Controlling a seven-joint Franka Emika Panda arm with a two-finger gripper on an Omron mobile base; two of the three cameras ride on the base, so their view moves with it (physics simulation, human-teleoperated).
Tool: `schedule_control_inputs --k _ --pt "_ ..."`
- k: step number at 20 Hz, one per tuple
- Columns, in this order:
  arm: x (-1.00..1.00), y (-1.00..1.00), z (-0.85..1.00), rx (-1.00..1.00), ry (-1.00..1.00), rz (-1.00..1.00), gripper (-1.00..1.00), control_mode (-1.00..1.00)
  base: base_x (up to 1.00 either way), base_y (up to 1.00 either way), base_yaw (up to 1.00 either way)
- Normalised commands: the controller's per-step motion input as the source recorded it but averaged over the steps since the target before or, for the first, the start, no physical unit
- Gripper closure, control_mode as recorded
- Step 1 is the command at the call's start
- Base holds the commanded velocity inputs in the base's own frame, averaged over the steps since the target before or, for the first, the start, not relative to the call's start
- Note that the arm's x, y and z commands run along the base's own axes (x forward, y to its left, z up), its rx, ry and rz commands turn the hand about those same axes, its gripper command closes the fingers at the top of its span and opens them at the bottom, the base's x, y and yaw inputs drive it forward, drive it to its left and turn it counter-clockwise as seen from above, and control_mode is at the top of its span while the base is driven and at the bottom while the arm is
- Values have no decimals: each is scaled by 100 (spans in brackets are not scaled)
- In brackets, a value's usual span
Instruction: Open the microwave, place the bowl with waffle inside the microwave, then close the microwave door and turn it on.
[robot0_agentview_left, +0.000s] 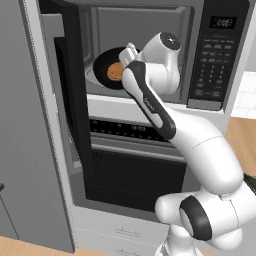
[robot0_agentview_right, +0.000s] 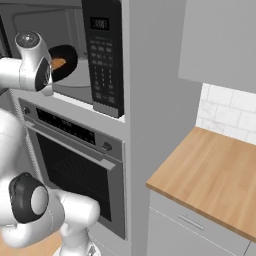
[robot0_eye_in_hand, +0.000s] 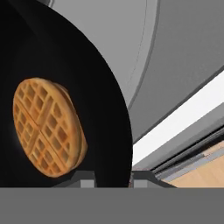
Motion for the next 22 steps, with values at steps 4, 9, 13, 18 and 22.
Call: schedule_control_inputs --k 4,9,13,18,22 --pt "46 0 -26 0 0 -6 100 -100 0 0 0" --pt "50 -3 -9 0 1 -5 100 -100 0 0 0" --pt "43 -10 -1 0 -3 -5 100 -100 0 0 0" --pt "30 -9 -8 0 0 -6 100 -100 0 0 0" --pt "2 0 -22 0 0 -10 -100 -100 0 0 0"
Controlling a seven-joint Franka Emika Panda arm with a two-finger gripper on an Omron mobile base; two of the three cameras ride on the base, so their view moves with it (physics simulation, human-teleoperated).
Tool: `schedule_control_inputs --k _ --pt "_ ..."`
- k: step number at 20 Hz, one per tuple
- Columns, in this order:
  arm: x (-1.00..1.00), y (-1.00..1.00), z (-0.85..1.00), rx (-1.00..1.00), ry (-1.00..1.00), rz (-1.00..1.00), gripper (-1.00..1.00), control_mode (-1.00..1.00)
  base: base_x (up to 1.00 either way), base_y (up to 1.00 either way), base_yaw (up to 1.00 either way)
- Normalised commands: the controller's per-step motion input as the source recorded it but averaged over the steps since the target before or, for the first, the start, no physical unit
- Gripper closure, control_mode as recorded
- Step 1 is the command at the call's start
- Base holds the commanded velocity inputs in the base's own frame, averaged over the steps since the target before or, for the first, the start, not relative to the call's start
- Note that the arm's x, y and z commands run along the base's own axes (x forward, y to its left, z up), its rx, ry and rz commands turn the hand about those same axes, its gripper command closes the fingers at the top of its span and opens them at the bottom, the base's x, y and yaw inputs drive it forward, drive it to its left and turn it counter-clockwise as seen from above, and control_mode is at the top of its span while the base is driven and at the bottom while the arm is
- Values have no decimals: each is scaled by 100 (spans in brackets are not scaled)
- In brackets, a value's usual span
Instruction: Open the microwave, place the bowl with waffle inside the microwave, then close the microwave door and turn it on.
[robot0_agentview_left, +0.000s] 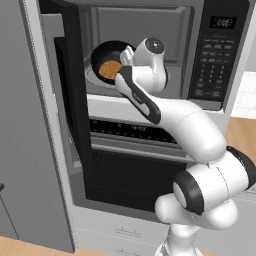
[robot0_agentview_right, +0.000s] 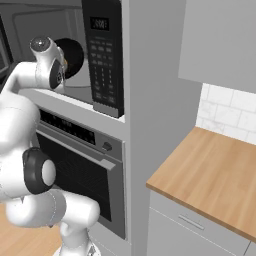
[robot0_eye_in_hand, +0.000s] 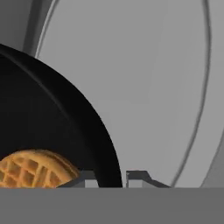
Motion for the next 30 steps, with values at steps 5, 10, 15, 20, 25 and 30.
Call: schedule_control_inputs --k 5,10,15,20,25,30 --pt "0 0 -9 0 -3 -10 -100 -100 0 0 0" --pt "-16 0 8 0 -34 -4 -100 -100 0 0 0" --pt "-59 0 17 7 -12 -4 -100 -100 0 0 0" --pt "-100 -4 13 8 0 -3 -100 -100 0 0 0" --pt "-100 -6 40 7 5 0 -100 -100 0 0 0" --pt "-100 -2 18 1 18 5 -100 -100 0 0 0"
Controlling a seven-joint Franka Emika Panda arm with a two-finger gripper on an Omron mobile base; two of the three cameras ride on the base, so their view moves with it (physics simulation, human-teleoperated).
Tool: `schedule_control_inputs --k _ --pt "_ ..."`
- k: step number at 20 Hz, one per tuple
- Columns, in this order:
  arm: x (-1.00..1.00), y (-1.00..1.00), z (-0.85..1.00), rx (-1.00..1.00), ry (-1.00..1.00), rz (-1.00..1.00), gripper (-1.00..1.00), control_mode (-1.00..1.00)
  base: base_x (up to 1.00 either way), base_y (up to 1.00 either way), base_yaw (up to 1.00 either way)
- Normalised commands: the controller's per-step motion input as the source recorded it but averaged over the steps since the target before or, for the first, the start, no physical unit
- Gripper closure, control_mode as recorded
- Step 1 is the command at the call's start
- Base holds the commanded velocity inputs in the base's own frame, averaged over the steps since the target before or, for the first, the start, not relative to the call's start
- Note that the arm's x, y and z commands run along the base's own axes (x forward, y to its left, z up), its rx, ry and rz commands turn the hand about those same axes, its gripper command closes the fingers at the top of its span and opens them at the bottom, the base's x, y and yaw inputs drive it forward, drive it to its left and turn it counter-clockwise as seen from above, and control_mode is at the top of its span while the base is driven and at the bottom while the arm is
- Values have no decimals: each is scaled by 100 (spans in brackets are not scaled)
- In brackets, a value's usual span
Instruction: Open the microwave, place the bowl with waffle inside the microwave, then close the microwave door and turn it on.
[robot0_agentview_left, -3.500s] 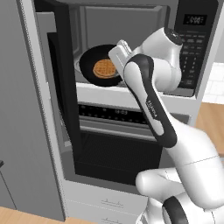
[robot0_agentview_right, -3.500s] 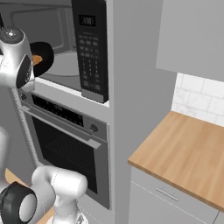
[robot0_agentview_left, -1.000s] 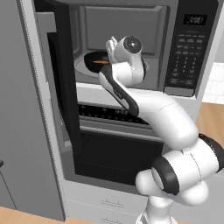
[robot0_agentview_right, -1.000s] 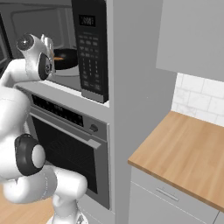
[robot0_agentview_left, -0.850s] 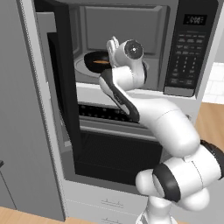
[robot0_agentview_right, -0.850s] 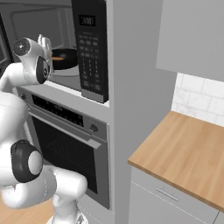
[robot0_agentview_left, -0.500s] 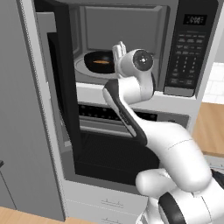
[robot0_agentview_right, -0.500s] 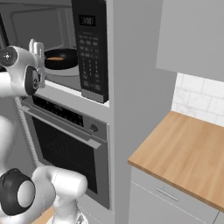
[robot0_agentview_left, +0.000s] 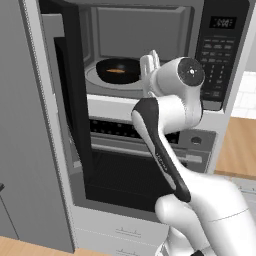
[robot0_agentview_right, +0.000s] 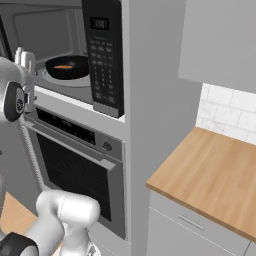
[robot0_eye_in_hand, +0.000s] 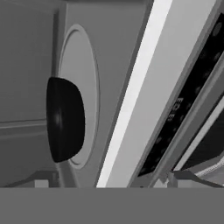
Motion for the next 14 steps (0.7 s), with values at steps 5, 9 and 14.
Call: schedule_control_inputs --k 5,9,14 --pt "-100 0 5 0 17 12 -100 -100 0 0 0" --pt "-100 0 1 0 2 11 -100 -100 0 0 0" --pt "-100 1 0 0 -12 4 -100 -100 0 0 0"
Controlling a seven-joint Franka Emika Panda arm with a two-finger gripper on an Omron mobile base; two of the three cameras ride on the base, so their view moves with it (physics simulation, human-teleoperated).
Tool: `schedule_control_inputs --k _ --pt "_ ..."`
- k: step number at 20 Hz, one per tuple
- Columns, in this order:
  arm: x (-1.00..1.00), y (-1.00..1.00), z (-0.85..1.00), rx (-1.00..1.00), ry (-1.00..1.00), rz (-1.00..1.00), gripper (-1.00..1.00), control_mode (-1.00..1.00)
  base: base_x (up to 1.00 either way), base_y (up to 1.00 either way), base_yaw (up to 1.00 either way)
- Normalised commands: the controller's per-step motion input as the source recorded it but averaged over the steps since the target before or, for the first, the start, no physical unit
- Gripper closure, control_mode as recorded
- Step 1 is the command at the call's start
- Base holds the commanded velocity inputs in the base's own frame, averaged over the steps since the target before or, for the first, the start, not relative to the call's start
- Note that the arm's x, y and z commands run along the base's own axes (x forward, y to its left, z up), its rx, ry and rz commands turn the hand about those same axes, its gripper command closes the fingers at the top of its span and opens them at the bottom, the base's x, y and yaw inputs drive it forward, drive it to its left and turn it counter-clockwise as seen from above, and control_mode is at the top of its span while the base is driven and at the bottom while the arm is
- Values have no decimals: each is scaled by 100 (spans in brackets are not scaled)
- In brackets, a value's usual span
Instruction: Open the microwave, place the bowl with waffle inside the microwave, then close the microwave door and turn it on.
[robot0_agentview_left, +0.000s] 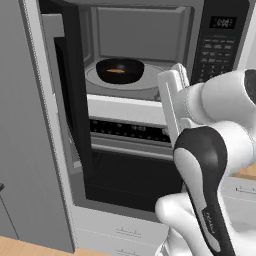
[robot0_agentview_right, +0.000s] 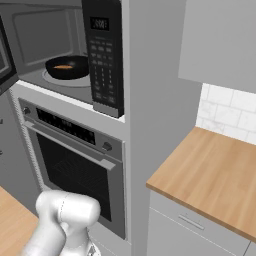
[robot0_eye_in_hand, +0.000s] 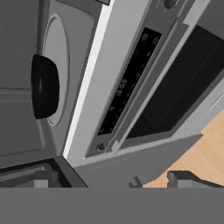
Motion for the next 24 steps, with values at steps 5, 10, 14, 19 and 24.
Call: schedule_control_inputs --k 5,10,14,19,24 --pt "-100 0 0 5 -11 0 -100 -100 0 0 0" --pt "-100 6 -1 8 -15 2 -100 -100 0 0 0" --pt "-100 24 -10 8 -26 0 -100 -100 0 0 0" --pt "-61 53 0 0 -31 0 -100 -100 0 0 0" --pt "-33 72 1 0 -23 1 -100 -100 0 0 0"
